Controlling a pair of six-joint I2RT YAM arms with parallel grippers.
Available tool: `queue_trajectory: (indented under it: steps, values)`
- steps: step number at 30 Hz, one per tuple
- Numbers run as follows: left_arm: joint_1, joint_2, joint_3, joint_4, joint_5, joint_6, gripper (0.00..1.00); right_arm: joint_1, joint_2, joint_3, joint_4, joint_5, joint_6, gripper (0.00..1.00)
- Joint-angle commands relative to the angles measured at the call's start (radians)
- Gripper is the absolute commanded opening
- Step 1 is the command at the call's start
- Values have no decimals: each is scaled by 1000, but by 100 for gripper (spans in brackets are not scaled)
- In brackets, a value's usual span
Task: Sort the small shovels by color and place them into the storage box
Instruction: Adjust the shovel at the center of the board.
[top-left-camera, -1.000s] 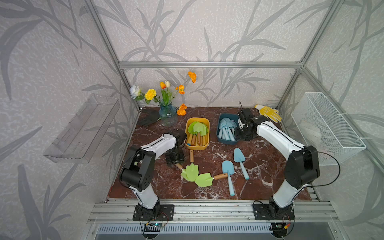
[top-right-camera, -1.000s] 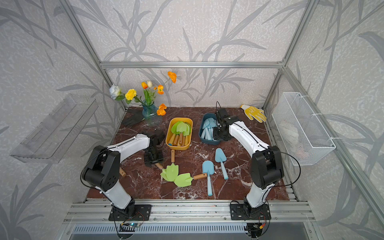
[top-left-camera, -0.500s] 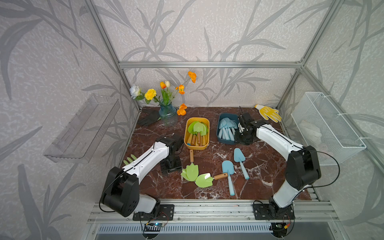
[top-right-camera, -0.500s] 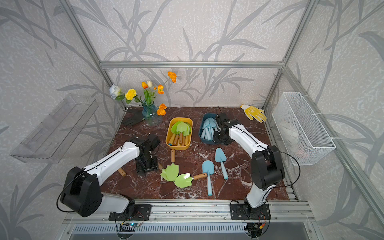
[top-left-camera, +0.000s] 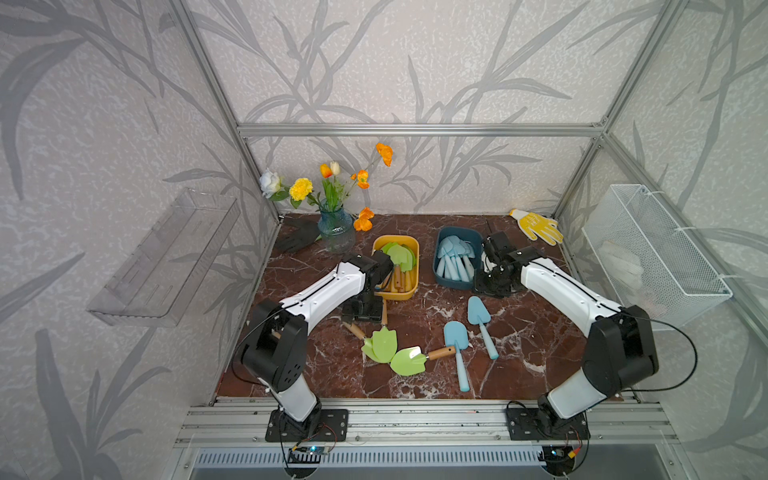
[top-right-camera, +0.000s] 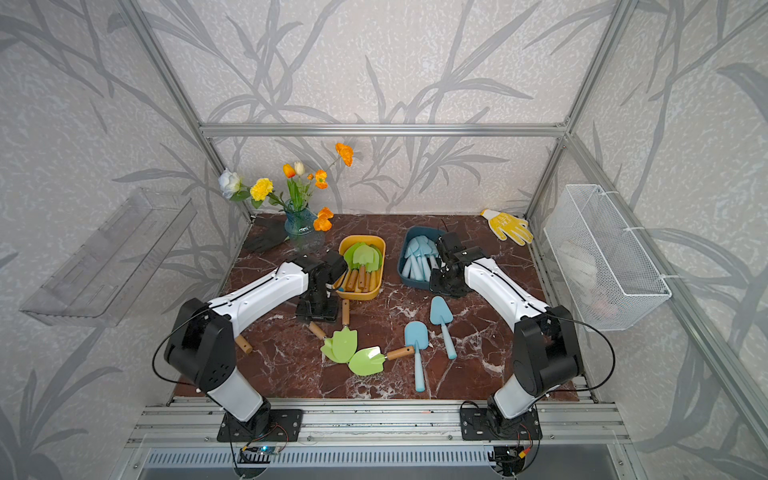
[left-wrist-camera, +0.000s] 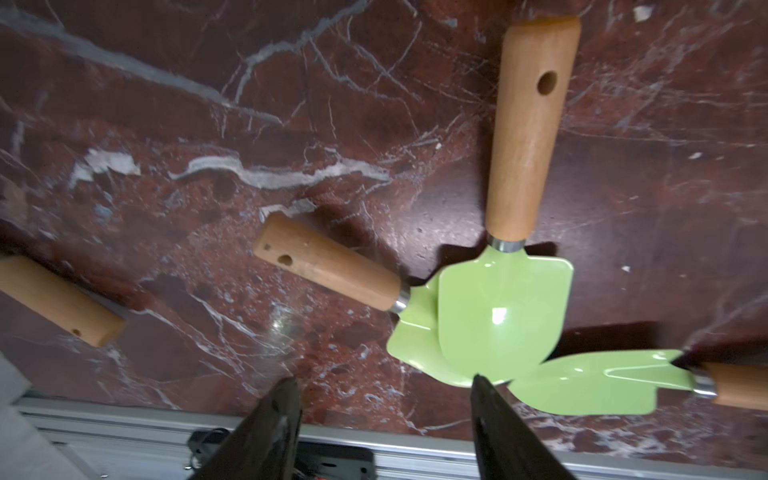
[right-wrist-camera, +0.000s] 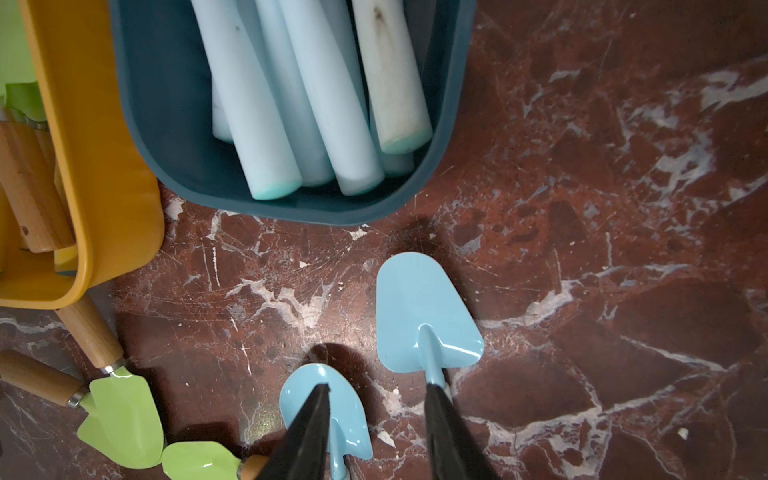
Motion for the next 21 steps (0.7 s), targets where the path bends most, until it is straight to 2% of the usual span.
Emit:
queue_trajectory:
  steps: [1,3,7,11,17,21]
  values:
    - [3,56,53,21,-109,159,68,0,-54,-22,-1,7,23,40]
    - [8,87,84,32,-103,192,69,0,-68,-33,-9,18,27,40]
    - [9,124,120,52,-79,257,78,0,-94,-52,-19,37,27,40]
    - [11,147,142,30,-169,301,86,0,-114,-66,-29,48,30,40]
    - [21,146,101,34,-175,294,98,1,-135,-81,-37,64,31,40]
    - [34,169,99,64,-211,253,100,0,-136,-82,-35,64,29,40]
